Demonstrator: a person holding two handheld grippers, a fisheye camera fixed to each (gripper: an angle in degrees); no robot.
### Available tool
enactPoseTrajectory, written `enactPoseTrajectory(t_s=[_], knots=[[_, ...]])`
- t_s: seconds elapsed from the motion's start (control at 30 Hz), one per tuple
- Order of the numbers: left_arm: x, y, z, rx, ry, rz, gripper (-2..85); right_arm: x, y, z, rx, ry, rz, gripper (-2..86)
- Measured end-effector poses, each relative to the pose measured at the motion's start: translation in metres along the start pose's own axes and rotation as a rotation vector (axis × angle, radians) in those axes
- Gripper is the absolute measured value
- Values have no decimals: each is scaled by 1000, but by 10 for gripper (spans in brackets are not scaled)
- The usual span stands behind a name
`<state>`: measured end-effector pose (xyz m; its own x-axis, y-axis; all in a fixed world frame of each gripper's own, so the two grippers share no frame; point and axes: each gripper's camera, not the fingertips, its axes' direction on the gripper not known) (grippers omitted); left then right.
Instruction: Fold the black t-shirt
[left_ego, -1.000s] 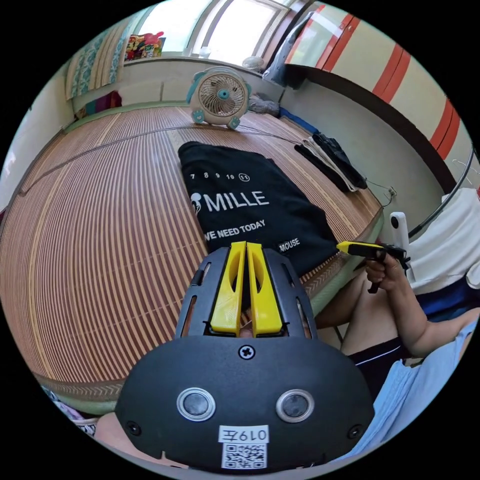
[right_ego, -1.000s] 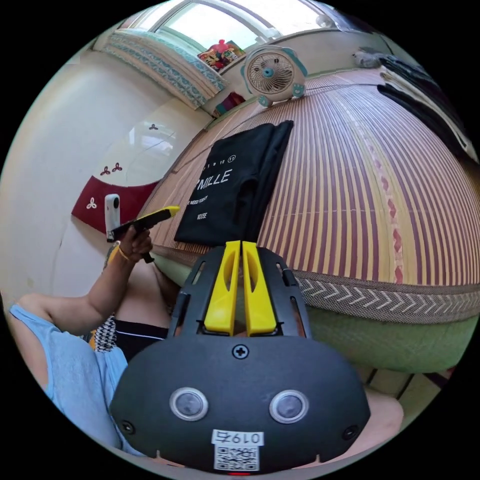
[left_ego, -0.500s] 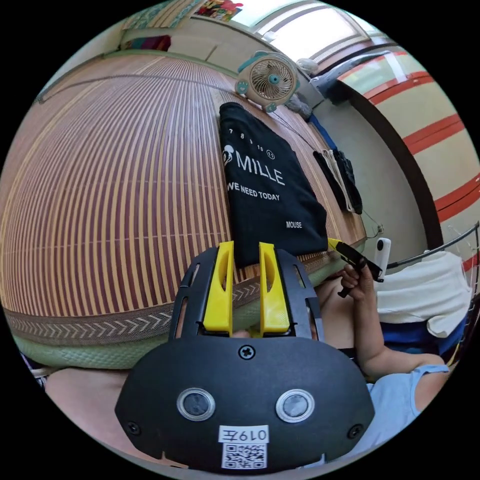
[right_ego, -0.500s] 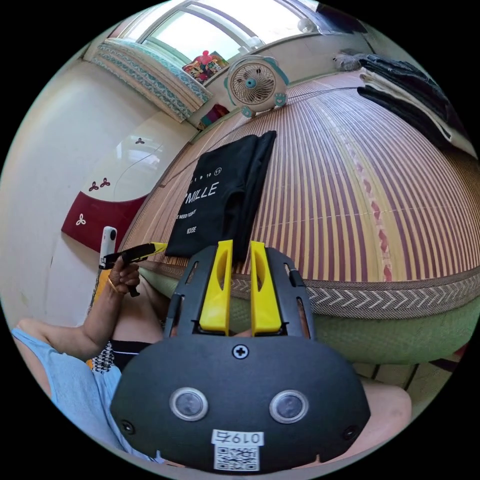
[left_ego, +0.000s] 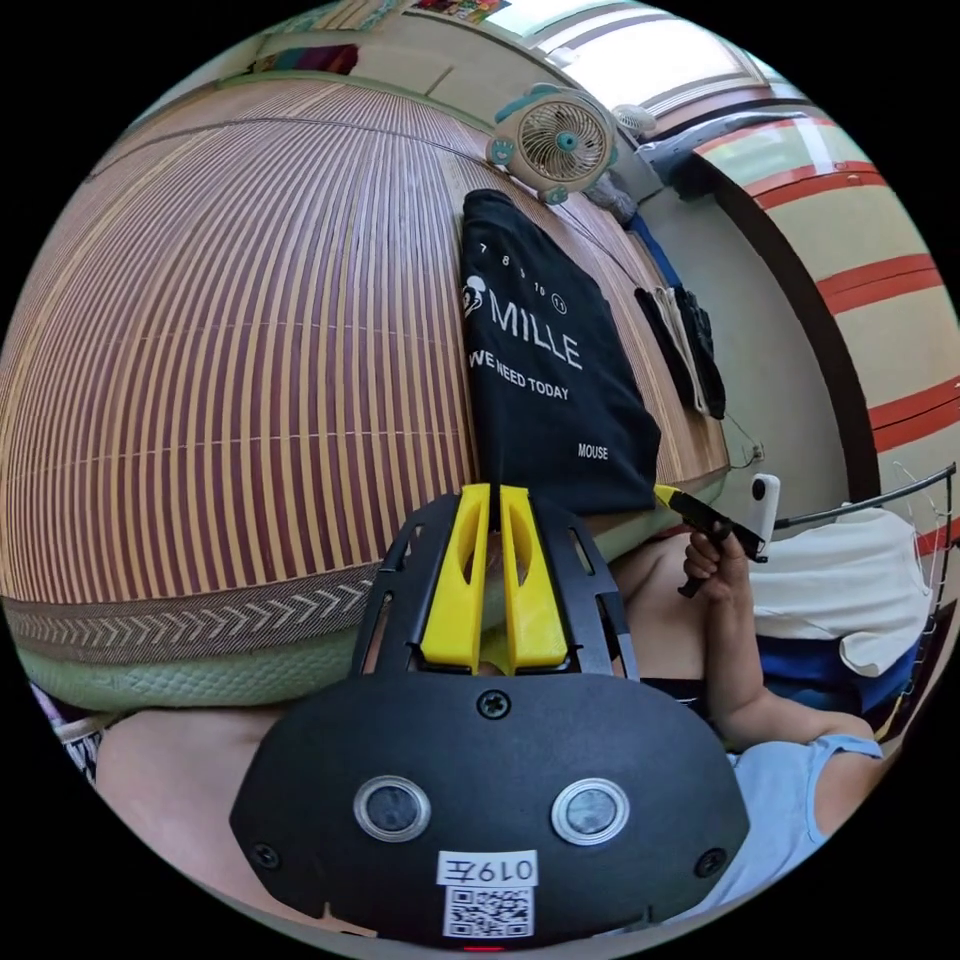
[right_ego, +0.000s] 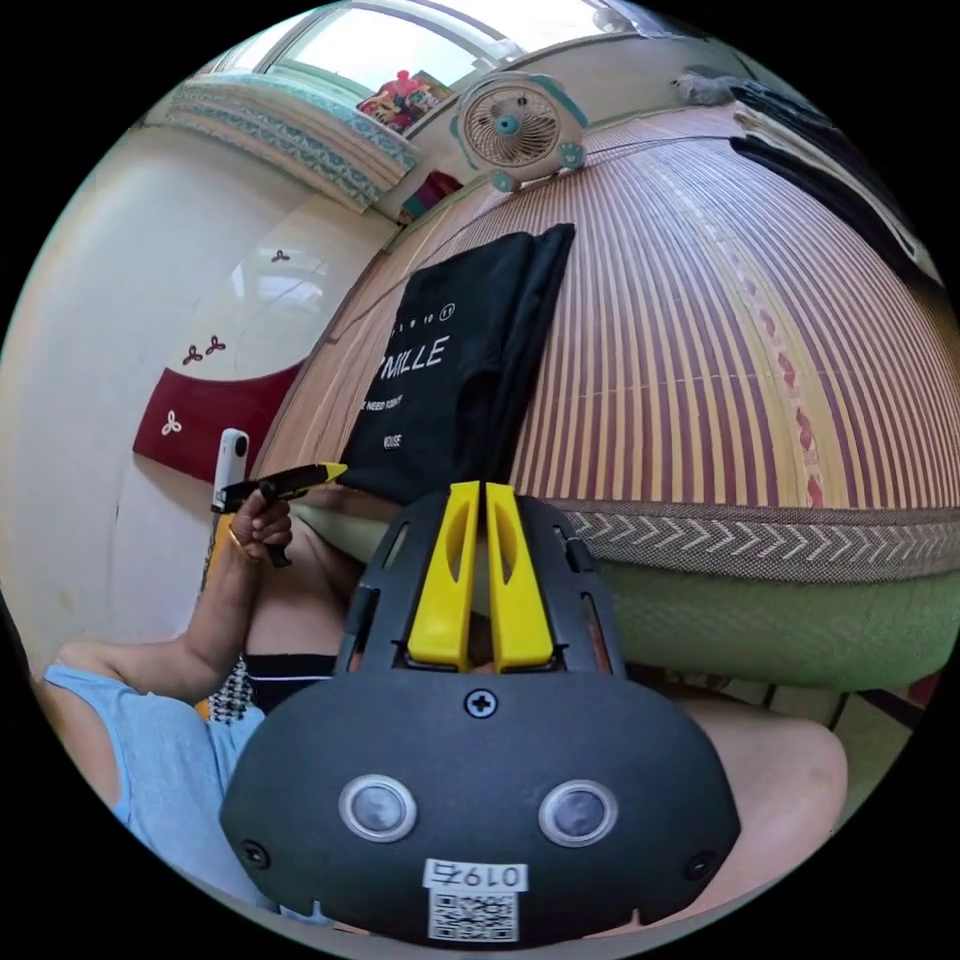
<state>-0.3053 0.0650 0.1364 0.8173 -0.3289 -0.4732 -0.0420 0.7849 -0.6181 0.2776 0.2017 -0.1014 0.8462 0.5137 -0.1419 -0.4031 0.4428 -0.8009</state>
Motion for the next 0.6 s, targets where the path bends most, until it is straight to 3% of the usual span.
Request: enactPoseTrajectory(t_s=[0.1, 0.2, 0.3, 0.4, 0.47, 0.6], knots=[[16, 10, -5, 20, -60, 14, 12, -1, -19, -5, 16, 80, -56, 33], [47, 22, -19, 134, -131, 106, 11, 7, -62, -25, 78, 40, -112, 46], [110, 34, -16, 249, -87, 400, 12, 17, -127, -34, 105, -12, -168, 45], [181, 42, 21, 204, -54, 666, 11, 48, -204, -18, 100, -108, -124, 47], [222, 47, 58, 178, -144, 785, 11, 80, -259, 5, 96, -191, -54, 47], [249, 49, 99, 159, -218, 828, 11, 114, -315, 45, 60, -194, -1, 47]])
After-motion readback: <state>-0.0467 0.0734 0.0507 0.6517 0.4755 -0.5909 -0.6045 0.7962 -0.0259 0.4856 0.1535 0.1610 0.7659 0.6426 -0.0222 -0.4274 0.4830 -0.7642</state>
